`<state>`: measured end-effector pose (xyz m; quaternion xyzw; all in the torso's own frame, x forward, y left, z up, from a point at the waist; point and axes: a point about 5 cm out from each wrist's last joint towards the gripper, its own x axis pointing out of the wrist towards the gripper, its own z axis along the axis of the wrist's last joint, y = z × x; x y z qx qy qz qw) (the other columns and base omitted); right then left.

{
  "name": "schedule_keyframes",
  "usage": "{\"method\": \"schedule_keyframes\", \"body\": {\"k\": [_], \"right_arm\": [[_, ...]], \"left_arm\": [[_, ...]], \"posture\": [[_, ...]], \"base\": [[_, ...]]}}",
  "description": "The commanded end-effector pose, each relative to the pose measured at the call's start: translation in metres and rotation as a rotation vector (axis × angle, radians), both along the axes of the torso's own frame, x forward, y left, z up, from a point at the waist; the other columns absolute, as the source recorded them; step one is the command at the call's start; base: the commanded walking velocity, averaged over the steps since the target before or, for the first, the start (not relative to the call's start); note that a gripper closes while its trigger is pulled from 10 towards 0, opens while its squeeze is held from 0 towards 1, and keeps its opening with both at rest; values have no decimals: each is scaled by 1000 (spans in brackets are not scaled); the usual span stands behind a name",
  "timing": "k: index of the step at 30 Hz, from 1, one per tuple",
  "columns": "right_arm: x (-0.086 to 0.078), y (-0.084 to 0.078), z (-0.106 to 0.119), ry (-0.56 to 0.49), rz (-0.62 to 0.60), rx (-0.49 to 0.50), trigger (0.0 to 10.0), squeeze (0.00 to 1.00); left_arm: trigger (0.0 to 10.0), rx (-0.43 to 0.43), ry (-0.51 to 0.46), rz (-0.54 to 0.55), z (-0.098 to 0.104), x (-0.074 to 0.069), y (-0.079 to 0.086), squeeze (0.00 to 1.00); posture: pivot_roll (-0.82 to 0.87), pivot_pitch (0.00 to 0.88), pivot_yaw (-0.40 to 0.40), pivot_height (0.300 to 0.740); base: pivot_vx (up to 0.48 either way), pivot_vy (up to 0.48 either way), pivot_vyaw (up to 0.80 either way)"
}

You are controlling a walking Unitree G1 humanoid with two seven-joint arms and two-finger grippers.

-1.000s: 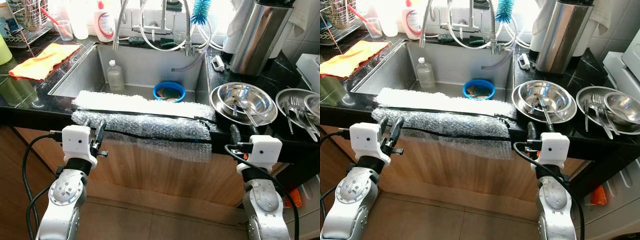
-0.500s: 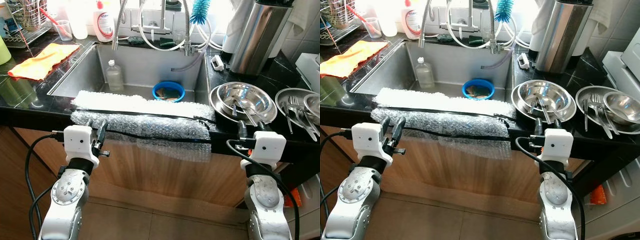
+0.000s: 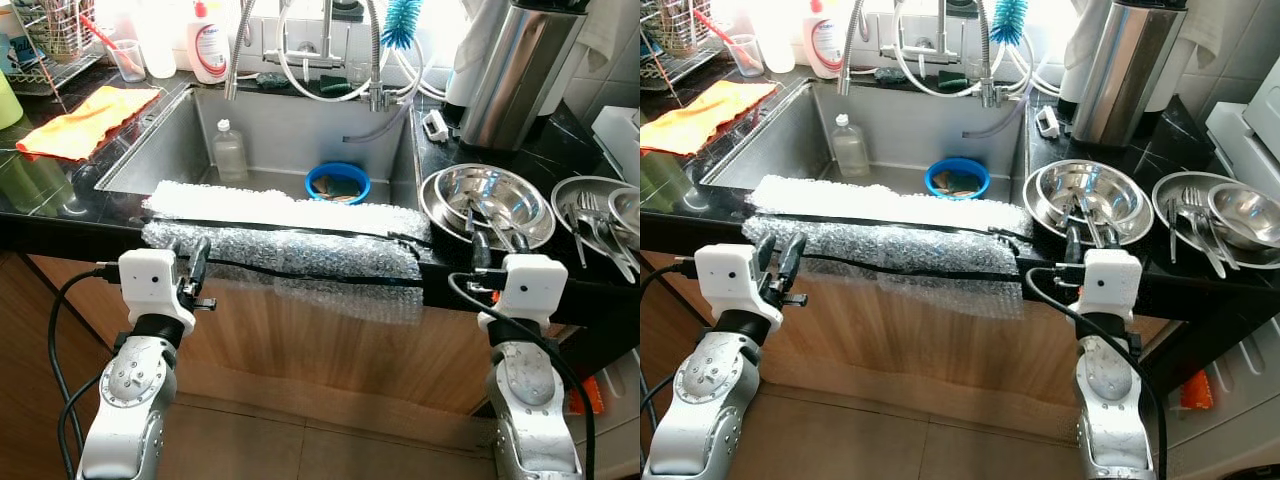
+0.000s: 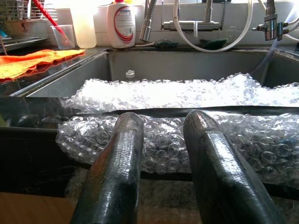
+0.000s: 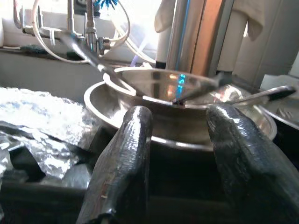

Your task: Kitchen organization

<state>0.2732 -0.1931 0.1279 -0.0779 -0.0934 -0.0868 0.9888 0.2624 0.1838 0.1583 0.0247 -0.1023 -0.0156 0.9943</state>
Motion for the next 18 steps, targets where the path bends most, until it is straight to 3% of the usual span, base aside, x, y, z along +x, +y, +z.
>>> {"method": "schedule_keyframes", "body": {"k": [1,18], "right_arm": [[-2,-3,-6,28,-24,32,10000,0],[-16,-2,-19,72,-51,70,10000,0]], "left_arm": [[10000,17,14,-3,-1,0,0,0],[10000,-15,5,-9,-2,-2,-1,0]], "posture": [[-36,22,-8,740],[-36,23,-10,740]], "base": [[0,0,0],[0,0,0]]}}
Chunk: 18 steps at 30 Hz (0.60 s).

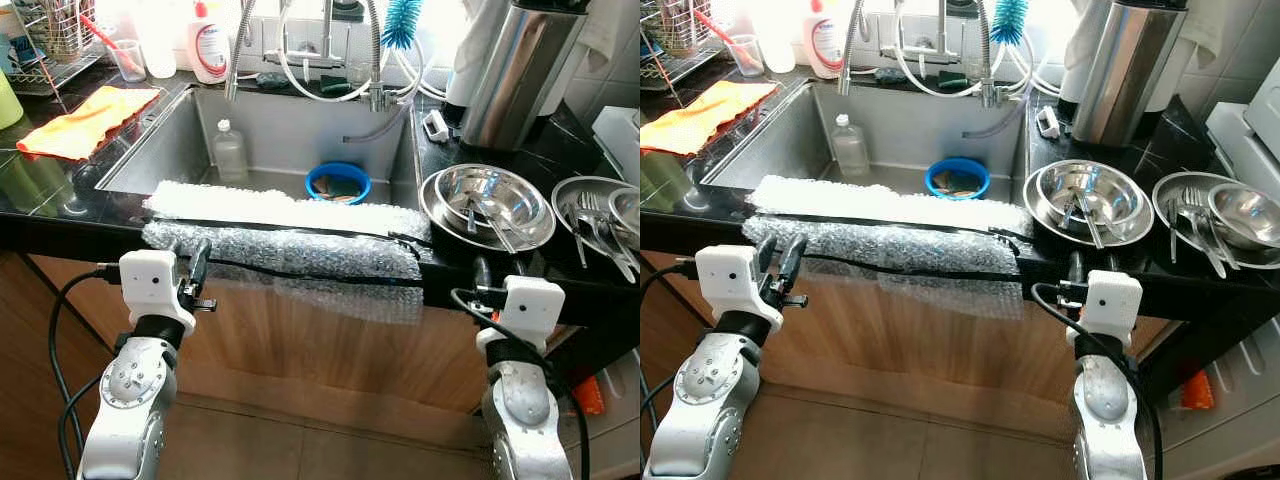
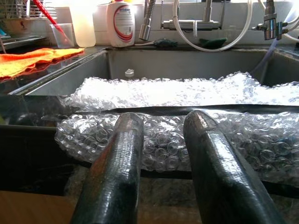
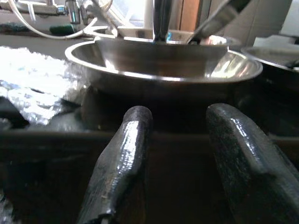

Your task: Kitchen organization

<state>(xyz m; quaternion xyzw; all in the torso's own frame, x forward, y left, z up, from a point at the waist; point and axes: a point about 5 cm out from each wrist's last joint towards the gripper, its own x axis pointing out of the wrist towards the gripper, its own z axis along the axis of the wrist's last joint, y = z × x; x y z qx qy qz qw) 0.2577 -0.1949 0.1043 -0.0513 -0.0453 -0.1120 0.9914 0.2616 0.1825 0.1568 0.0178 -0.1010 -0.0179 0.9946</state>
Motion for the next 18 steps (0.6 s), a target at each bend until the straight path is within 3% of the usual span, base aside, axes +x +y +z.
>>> {"method": "schedule_keyframes", "body": {"k": [1,9,13,18], "right_arm": [[-1,0,5,-14,0,5,10000,0],[-2,3,8,-40,16,21,10000,0],[-3,6,10,-51,30,30,10000,0],[-4,7,7,-42,26,43,10000,0]], "left_arm": [[10000,2,3,-1,0,-1,0,0],[10000,23,-23,8,5,0,1,0],[10000,55,-142,58,33,6,4,0],[10000,63,-145,-3,36,10,-5,0]], "posture": [[-35,23,-11,740],[-34,23,-11,740],[-31,22,-11,740],[-32,20,-8,740]], "base": [[0,480,0],[0,480,0],[0,480,0],[0,218,0]]}}
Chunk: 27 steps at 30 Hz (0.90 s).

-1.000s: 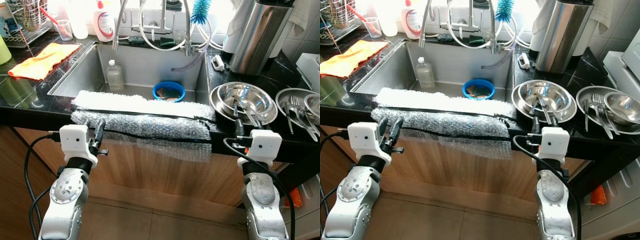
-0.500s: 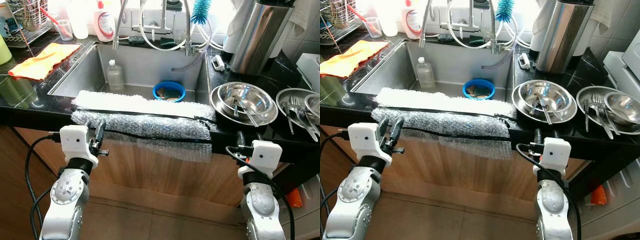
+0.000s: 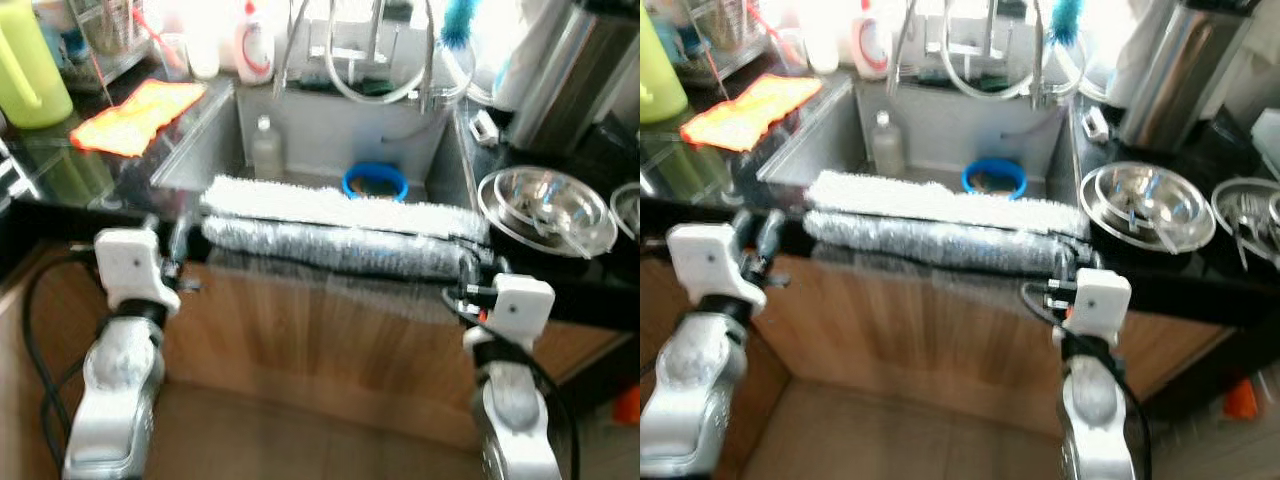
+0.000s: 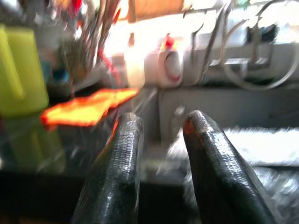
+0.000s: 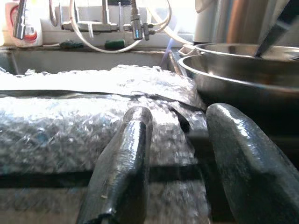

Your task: Kitchen organization

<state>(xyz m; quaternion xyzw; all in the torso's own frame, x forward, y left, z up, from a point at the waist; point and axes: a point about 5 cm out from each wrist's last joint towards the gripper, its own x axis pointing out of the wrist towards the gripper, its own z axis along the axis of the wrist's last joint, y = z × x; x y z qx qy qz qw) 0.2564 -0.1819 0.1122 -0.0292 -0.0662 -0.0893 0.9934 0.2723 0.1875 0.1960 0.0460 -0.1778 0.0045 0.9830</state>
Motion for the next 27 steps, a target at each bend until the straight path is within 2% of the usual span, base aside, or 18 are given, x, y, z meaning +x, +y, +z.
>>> {"method": "schedule_keyframes", "body": {"k": [1,5,22,27], "right_arm": [[-3,-6,-1,8,-22,10,10000,0],[-4,-6,-2,13,-21,23,10000,0],[-2,-5,-2,14,-15,24,10000,0],[-2,-4,1,-11,1,5,10000,0]], "left_arm": [[10000,24,23,-66,-6,-1,-12,0],[10000,31,43,-74,-12,-2,-13,0],[10000,16,41,-141,-9,2,-25,0],[10000,-2,49,-130,-12,3,-26,0]], "posture": [[-34,20,-7,740],[-39,21,-5,740],[-31,20,-7,740],[-32,14,-8,740]], "base": [[0,0,0],[0,0,-731],[0,0,-771],[0,0,-195]]}}
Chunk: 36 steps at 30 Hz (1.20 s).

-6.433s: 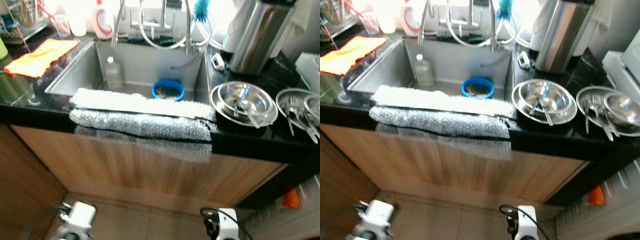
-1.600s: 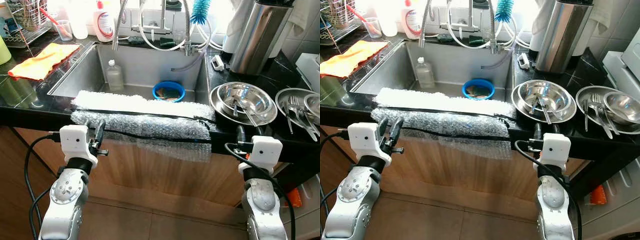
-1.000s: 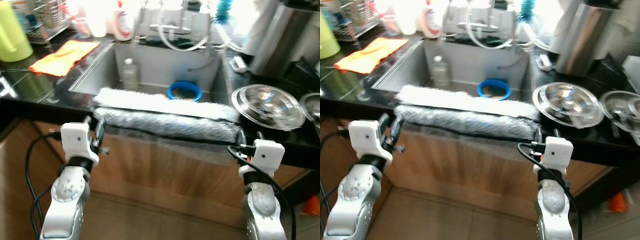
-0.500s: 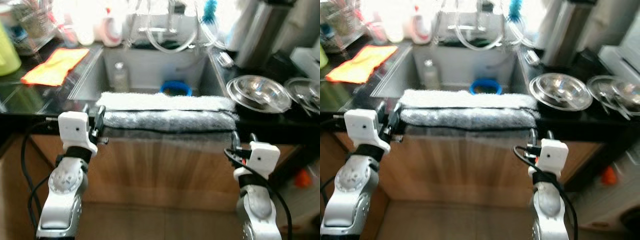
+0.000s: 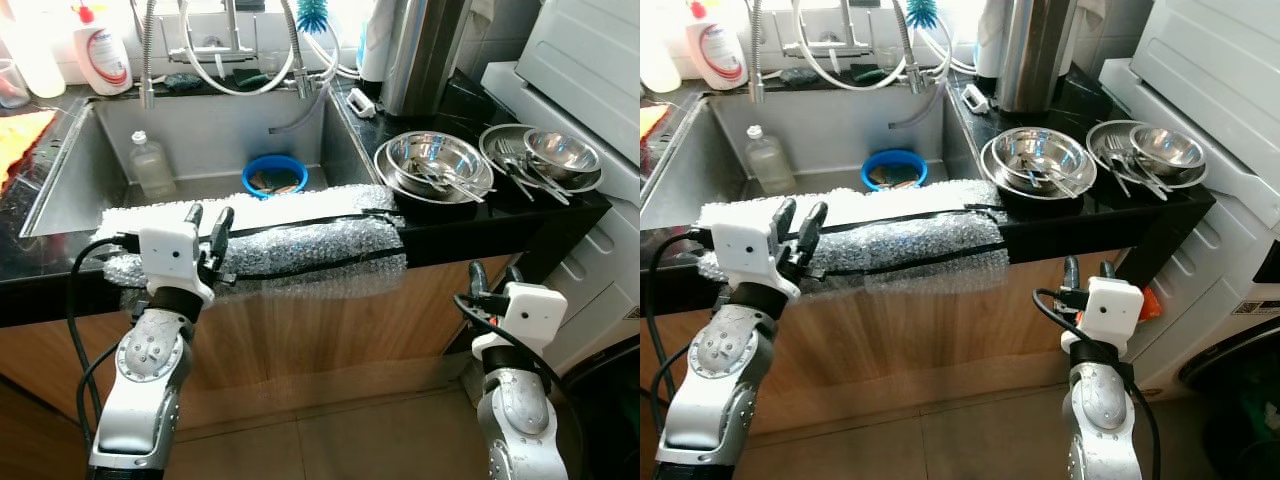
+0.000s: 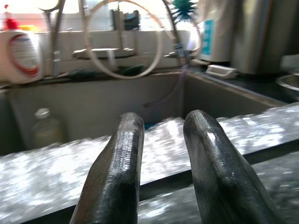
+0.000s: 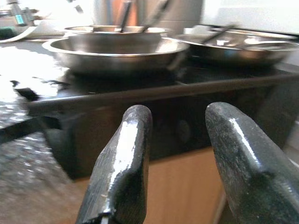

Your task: Kitchen organization

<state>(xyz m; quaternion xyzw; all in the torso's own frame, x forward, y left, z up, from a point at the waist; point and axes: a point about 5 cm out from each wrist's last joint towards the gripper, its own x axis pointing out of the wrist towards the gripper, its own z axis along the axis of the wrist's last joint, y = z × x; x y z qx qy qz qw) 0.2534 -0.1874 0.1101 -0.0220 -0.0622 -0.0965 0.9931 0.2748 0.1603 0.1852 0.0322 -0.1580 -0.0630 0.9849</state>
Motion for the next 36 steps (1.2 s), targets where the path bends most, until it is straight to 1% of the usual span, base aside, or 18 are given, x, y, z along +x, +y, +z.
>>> {"method": "schedule_keyframes", "body": {"k": [1,6,15,16,21,25,36], "right_arm": [[1,3,4,-24,22,-6,10000,0],[4,6,5,-28,32,19,10000,0],[4,6,5,-30,33,19,10000,0],[3,6,5,-30,35,21,10000,0],[3,9,6,-50,55,7,10000,0],[4,10,4,-34,58,14,10000,0],[5,12,4,-40,69,22,10000,0]], "left_arm": [[10000,1,4,6,-2,0,1,0],[10000,-3,-1,10,-1,1,-1,0],[10000,-4,-2,10,-1,1,-1,0],[10000,-4,-5,11,0,2,-1,0],[10000,-10,-18,19,2,3,0,0],[10000,-8,-19,25,3,3,1,0],[10000,-5,-26,27,5,5,2,0]], "posture": [[-32,14,-8,740],[-31,6,-5,740],[-31,6,-5,740],[-31,1,-3,740],[-28,0,-3,740],[-26,0,-1,740],[-25,0,4,740]], "base": [[0,0,0],[0,0,0],[0,0,0],[0,0,-775],[303,0,0],[349,0,0],[357,260,-779]]}}
